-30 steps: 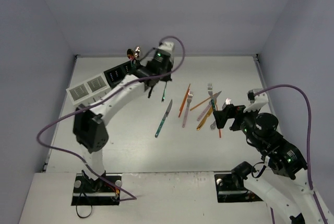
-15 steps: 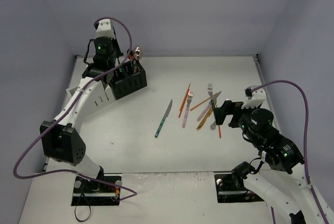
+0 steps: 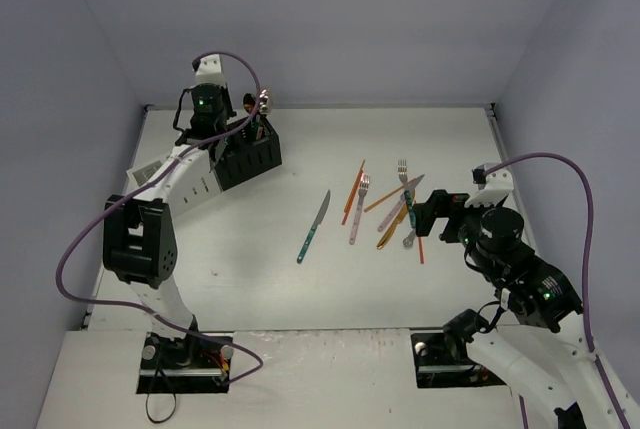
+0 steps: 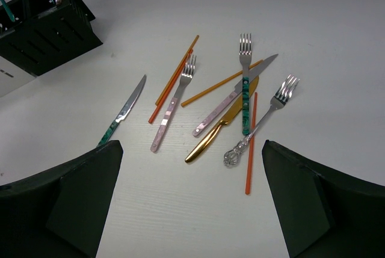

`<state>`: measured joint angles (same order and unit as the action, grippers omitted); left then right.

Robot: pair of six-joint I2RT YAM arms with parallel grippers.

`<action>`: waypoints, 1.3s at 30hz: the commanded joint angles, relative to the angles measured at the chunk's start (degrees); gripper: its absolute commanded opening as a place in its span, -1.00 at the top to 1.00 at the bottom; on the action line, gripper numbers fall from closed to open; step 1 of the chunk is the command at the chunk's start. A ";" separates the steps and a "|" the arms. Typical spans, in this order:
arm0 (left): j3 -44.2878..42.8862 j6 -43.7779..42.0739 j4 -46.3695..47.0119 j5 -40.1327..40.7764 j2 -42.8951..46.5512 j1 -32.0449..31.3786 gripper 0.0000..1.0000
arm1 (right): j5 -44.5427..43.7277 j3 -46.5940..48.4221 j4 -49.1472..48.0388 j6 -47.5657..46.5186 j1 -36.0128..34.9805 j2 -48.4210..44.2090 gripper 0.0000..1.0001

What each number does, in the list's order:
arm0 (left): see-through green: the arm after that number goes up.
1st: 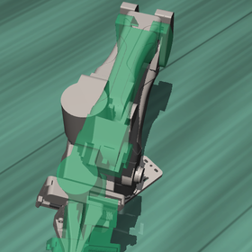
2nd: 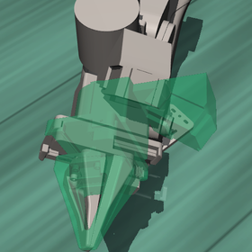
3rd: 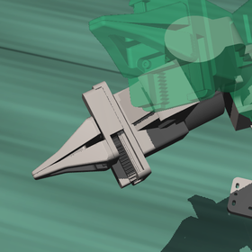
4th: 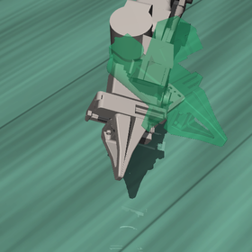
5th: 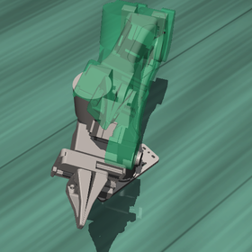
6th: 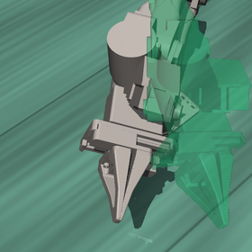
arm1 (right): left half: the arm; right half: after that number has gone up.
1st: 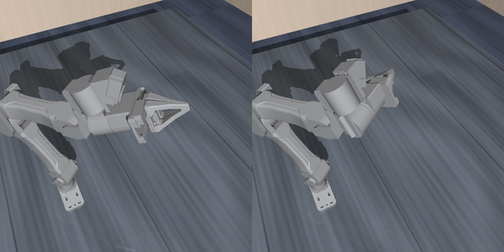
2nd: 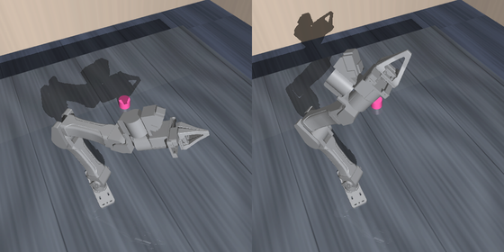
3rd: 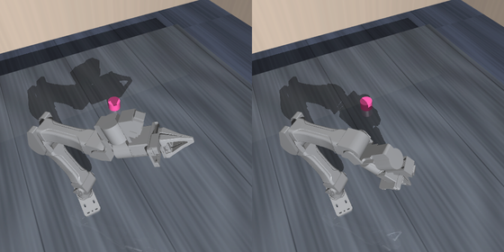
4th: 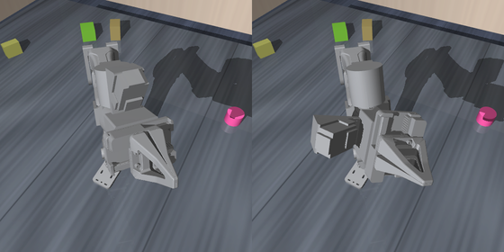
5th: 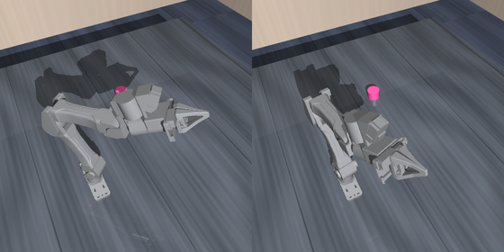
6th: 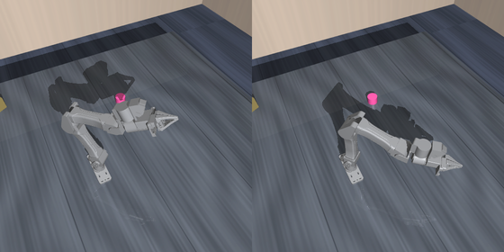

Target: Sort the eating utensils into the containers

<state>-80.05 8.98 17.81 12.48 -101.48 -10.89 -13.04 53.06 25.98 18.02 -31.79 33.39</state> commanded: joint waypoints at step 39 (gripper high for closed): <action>-19.02 18.62 -43.15 -12.48 -8.70 -31.63 -0.16 | -0.50 2.61 -3.65 -0.24 0.33 5.93 -1.00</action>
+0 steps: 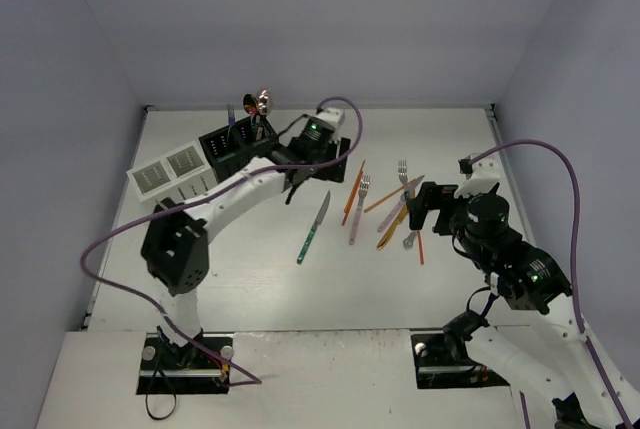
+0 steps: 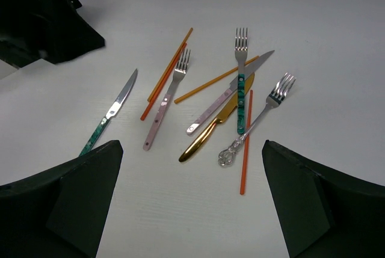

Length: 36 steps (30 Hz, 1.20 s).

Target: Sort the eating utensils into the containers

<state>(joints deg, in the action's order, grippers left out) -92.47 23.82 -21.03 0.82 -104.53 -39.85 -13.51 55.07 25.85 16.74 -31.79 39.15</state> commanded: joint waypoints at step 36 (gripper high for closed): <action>-29.53 7.39 -20.16 4.77 -32.90 -9.50 0.33 | 0.50 -1.17 -3.43 3.72 0.33 -3.47 -1.00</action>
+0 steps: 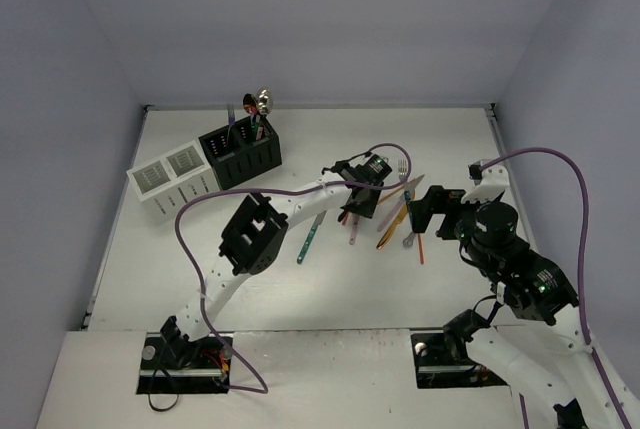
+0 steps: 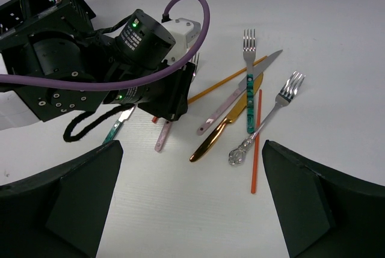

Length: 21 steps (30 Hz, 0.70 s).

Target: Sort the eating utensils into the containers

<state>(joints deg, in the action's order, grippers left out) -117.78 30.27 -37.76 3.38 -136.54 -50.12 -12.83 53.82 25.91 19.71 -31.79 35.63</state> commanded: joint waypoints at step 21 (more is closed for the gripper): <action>-4.94 -5.11 -2.70 5.11 15.66 2.33 1.00 | -1.66 2.99 -3.55 -1.84 0.33 2.23 -1.00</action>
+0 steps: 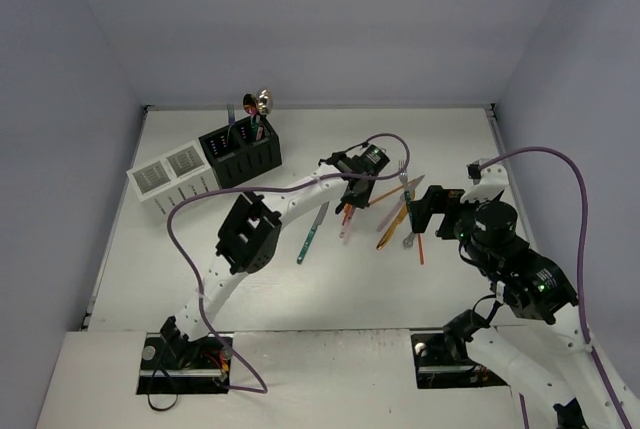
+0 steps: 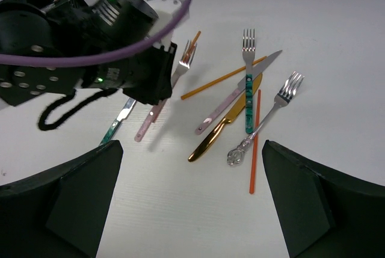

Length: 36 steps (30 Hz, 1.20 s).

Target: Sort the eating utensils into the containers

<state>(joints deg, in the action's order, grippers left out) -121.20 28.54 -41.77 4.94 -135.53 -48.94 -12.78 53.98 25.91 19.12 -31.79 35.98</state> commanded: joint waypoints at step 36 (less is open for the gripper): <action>50.95 -16.23 88.95 -15.50 36.23 45.95 1.00 | -3.57 1.93 -9.12 -2.63 0.41 8.58 -1.00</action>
<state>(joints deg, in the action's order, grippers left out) -71.73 10.83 34.08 -6.19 -100.33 -3.67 -14.14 55.62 21.38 16.23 -31.79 44.07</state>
